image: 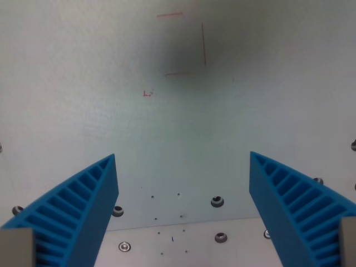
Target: Rotate around gripper positive y
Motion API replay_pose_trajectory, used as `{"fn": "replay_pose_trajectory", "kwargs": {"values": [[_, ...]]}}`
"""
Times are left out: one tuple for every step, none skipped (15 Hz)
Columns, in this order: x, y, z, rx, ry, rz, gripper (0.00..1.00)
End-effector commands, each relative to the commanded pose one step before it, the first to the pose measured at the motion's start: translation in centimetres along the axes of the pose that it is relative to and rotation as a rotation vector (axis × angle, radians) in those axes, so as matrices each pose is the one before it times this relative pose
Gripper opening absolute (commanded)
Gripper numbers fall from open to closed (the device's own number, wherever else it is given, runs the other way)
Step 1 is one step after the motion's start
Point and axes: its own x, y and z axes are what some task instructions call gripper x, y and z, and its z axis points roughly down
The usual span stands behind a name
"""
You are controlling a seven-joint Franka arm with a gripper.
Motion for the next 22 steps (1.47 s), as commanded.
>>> {"fn": "replay_pose_trajectory", "kwargs": {"values": [[-0.211,0.012,-0.047,0.00013,0.0979,0.0002,1.00],[0.000,0.000,0.000,0.00000,0.0117,0.0000,1.00],[0.000,0.000,0.000,0.00000,0.0117,0.0000,1.00],[0.000,0.000,0.000,0.00000,0.0117,0.0000,1.00],[0.000,0.000,0.000,0.00000,0.0117,0.0000,1.00],[0.000,0.000,0.000,0.00000,0.0117,0.0000,1.00],[0.000,0.000,0.000,0.00000,0.0117,0.0000,1.00],[0.000,0.000,0.000,0.00000,0.0117,0.0000,1.00],[0.000,0.000,0.000,0.00000,0.0117,0.0000,1.00],[0.000,0.000,0.000,0.00000,0.0117,0.0000,1.00],[0.000,0.000,0.000,0.00000,0.0117,0.0000,1.00],[0.000,0.000,0.000,0.00000,0.0117,0.0000,1.00],[0.000,0.000,0.000,0.00000,0.0117,0.0000,1.00],[0.000,0.000,0.000,0.00000,0.0117,0.0000,1.00],[0.000,0.000,0.000,0.00000,0.0117,0.0000,1.00],[0.000,0.000,0.000,0.00000,0.0117,0.0000,1.00],[0.000,0.000,0.000,0.00000,0.0117,0.0000,1.00],[0.000,0.000,0.000,0.00000,0.0117,0.0000,1.00],[0.000,0.000,0.000,0.00000,0.0117,0.0000,1.00],[0.000,0.000,0.000,0.00000,0.0117,0.0000,1.00],[0.000,0.000,0.000,0.00000,0.0117,0.0000,1.00],[0.000,0.000,0.000,0.00000,0.0117,0.0000,1.00]]}}
